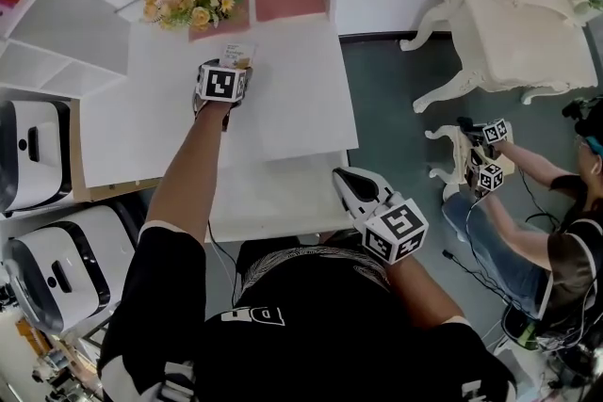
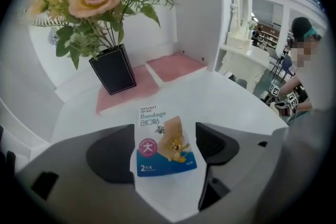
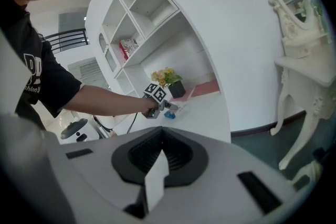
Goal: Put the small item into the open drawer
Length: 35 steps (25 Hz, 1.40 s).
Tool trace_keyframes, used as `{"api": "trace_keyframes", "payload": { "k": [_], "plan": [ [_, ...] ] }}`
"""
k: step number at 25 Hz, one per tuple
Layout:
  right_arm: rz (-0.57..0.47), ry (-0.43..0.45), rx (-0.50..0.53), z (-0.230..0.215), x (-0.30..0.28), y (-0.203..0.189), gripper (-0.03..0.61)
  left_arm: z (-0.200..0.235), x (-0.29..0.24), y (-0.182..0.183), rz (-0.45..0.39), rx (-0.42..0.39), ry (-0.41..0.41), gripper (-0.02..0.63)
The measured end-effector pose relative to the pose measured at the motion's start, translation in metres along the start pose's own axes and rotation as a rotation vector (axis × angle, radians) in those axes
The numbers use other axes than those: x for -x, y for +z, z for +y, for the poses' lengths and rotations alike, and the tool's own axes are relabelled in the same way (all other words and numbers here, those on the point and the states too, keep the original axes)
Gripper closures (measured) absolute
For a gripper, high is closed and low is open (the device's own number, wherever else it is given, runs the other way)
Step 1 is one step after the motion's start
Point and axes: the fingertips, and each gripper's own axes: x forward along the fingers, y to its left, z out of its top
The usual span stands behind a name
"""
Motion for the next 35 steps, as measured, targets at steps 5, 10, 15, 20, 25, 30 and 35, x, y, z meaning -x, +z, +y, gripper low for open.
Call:
{"api": "trace_keyframes", "payload": {
  "k": [5, 10, 15, 20, 25, 30, 35],
  "plan": [
    [0.02, -0.001, -0.009, -0.005, -0.011, -0.002, 0.569, 0.009, -0.022, 0.007, 0.079, 0.037, -0.015, 0.235],
    [0.022, -0.022, -0.019, -0.01, -0.017, 0.001, 0.569, 0.011, -0.043, 0.005, 0.14, 0.068, -0.046, 0.218],
    [0.021, -0.068, -0.036, -0.02, -0.013, -0.002, 0.569, 0.015, -0.055, 0.005, 0.149, 0.103, -0.064, 0.212],
    [0.02, -0.101, -0.056, -0.025, -0.011, -0.008, 0.569, 0.015, -0.061, 0.007, 0.167, 0.044, -0.076, 0.208],
    [0.017, -0.111, -0.059, -0.023, -0.013, -0.009, 0.569, 0.018, -0.064, 0.003, 0.131, 0.152, -0.133, 0.192],
    [0.028, -0.116, -0.06, -0.021, -0.012, -0.014, 0.569, 0.018, -0.065, 0.005, 0.113, 0.155, -0.129, 0.189],
    [0.028, -0.123, -0.054, -0.016, -0.008, -0.014, 0.569, 0.018, -0.061, 0.001, 0.123, 0.145, -0.124, 0.189]
  ]
}}
